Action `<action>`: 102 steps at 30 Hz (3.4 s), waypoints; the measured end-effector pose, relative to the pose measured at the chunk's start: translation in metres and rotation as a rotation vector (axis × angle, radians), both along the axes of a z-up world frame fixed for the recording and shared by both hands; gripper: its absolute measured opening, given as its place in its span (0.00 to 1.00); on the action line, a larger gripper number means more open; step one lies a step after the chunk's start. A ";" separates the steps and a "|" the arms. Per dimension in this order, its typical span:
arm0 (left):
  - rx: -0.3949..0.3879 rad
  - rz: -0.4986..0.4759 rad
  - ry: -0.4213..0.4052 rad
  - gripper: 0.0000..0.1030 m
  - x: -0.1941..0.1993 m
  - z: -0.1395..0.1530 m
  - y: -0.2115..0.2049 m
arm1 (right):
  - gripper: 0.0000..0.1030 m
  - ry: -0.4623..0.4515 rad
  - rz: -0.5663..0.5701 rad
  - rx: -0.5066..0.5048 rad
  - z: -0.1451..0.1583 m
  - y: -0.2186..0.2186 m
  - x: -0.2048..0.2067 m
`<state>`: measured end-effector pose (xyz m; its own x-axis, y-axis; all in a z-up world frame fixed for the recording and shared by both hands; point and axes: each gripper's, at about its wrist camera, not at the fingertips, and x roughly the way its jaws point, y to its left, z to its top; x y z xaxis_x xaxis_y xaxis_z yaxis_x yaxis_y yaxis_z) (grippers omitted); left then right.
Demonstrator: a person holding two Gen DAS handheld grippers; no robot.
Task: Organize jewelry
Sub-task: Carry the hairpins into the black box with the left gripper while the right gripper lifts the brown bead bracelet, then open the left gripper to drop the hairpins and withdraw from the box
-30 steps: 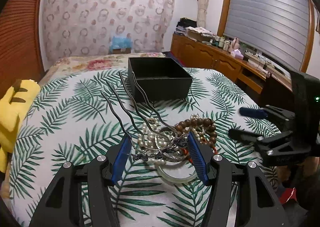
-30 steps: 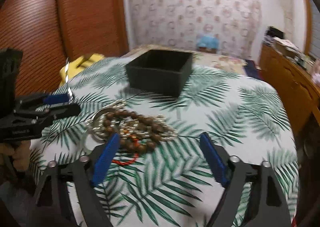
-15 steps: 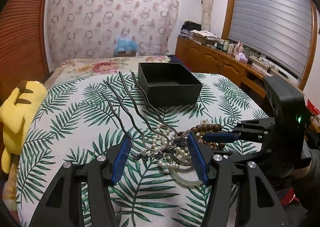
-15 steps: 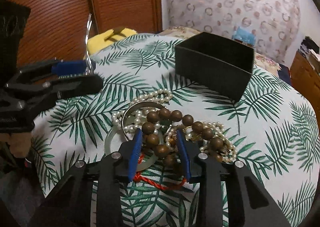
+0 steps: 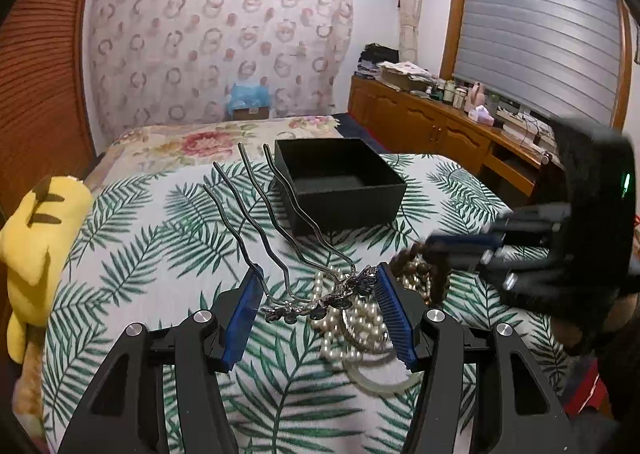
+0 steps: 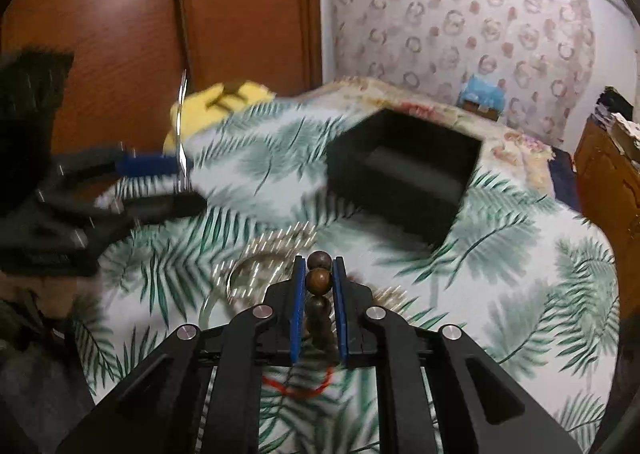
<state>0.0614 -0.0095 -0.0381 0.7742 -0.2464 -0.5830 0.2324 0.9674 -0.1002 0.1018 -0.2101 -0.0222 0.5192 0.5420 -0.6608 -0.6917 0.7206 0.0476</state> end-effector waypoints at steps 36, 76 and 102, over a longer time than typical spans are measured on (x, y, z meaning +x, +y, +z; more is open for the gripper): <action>0.063 -0.075 0.041 0.53 0.143 0.017 -0.035 | 0.15 -0.110 -0.025 0.143 0.075 -0.040 0.089; 0.019 0.046 0.003 0.64 0.093 0.024 0.036 | 0.15 -0.115 -0.076 0.065 0.056 0.008 0.134; -0.023 0.026 0.075 0.69 0.004 -0.028 0.019 | 0.40 -0.028 -0.222 0.059 -0.016 -0.036 -0.001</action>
